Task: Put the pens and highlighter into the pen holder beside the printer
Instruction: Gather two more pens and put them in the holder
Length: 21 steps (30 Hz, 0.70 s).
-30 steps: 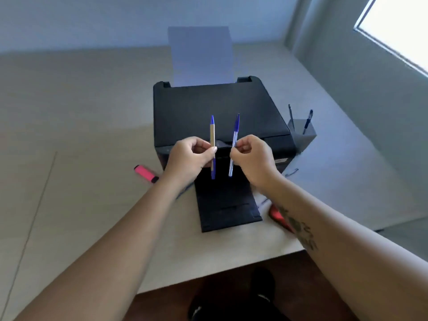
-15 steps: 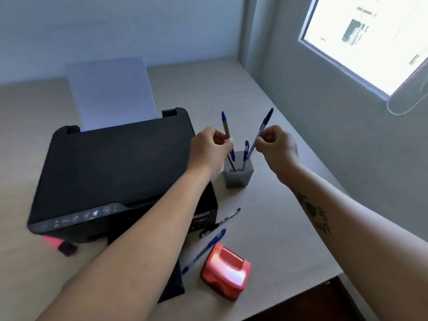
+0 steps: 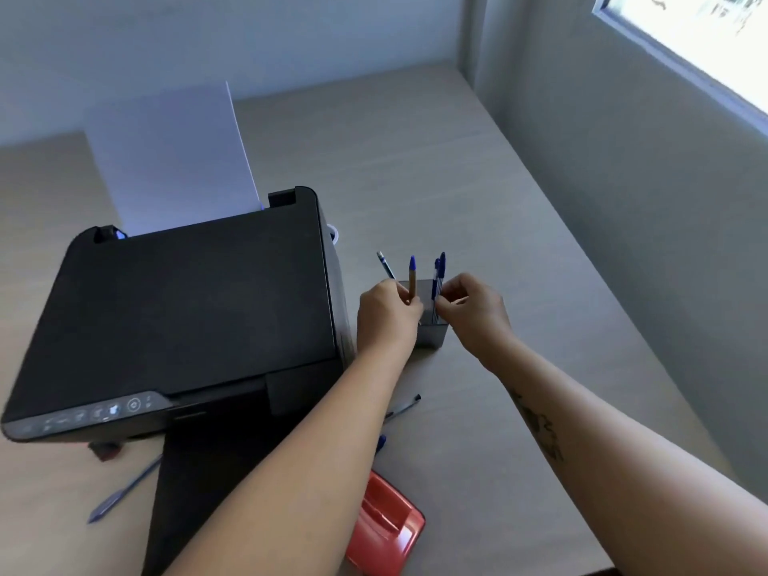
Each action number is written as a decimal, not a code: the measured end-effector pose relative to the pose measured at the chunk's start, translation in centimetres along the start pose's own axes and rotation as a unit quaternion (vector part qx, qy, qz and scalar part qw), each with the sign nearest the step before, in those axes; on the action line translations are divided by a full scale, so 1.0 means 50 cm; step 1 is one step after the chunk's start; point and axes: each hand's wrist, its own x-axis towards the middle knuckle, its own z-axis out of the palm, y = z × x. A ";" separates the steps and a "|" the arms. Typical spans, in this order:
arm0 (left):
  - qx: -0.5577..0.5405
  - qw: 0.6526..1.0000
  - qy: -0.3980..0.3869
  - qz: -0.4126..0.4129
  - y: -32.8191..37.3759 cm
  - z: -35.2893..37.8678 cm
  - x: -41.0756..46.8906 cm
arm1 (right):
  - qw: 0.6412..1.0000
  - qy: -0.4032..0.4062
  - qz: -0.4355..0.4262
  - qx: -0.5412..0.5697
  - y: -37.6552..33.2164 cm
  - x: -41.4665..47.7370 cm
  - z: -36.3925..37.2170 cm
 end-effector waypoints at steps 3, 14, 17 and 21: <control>0.016 1.000 -0.001 -0.006 -0.012 0.006 0.004 | 1.000 -0.016 0.001 -0.010 0.014 0.003 0.004; -0.065 0.991 0.024 0.115 0.036 -0.128 -0.003 | 0.996 0.058 -0.066 0.034 -0.117 -0.032 -0.048; -0.093 0.987 0.028 0.130 0.014 -0.206 -0.028 | 0.993 0.058 -0.094 0.047 -0.163 -0.075 -0.020; -0.086 0.981 0.012 0.175 -0.062 -0.315 -0.068 | 0.990 0.047 -0.126 0.049 -0.202 -0.145 0.057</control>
